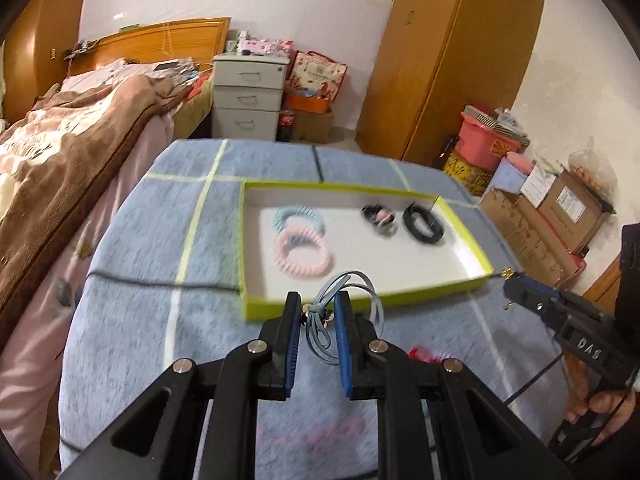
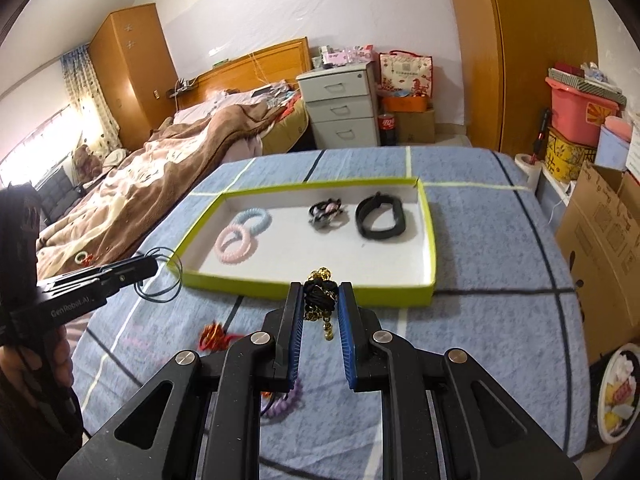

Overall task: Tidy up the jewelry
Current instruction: 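Carry the gray cord with the left tool while the right tool carries the gold charm to the box, then open the left tool inside the box while the right tool releases the gold charm, then withdraw both tools from the box toward the remaining ornaments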

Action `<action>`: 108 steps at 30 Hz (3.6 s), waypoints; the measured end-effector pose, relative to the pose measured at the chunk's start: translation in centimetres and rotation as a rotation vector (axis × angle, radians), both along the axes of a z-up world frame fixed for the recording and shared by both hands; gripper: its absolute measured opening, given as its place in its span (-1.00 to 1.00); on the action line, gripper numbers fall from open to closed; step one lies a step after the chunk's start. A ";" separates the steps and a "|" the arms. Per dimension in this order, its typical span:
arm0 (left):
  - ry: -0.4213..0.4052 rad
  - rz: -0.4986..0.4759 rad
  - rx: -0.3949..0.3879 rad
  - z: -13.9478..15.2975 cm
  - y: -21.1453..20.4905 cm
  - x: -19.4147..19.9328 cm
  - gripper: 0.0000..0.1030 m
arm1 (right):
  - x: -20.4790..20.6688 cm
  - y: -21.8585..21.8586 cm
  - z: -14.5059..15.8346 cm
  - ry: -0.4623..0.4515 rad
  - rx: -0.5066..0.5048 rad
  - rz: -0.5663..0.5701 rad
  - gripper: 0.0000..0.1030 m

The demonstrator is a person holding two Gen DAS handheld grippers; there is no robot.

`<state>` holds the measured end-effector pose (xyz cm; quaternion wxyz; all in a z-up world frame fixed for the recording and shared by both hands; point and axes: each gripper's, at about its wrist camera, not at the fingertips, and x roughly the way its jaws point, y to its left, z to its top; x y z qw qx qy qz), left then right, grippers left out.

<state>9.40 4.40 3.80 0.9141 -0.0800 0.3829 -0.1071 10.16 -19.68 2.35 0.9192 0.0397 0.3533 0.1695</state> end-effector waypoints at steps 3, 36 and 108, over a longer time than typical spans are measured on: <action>-0.010 -0.023 -0.003 0.8 -1.0 1.5 -0.66 | 1.0 -0.2 0.5 -0.006 -0.005 -0.006 -0.66; 0.169 -0.075 0.014 -4.2 -6.0 14.3 -0.66 | 9.3 -1.5 -4.1 0.139 -0.116 0.010 -0.66; 0.078 -0.080 -0.014 -3.1 -3.1 0.0 -0.01 | 0.7 -0.8 -2.8 0.049 -0.084 -0.006 -0.32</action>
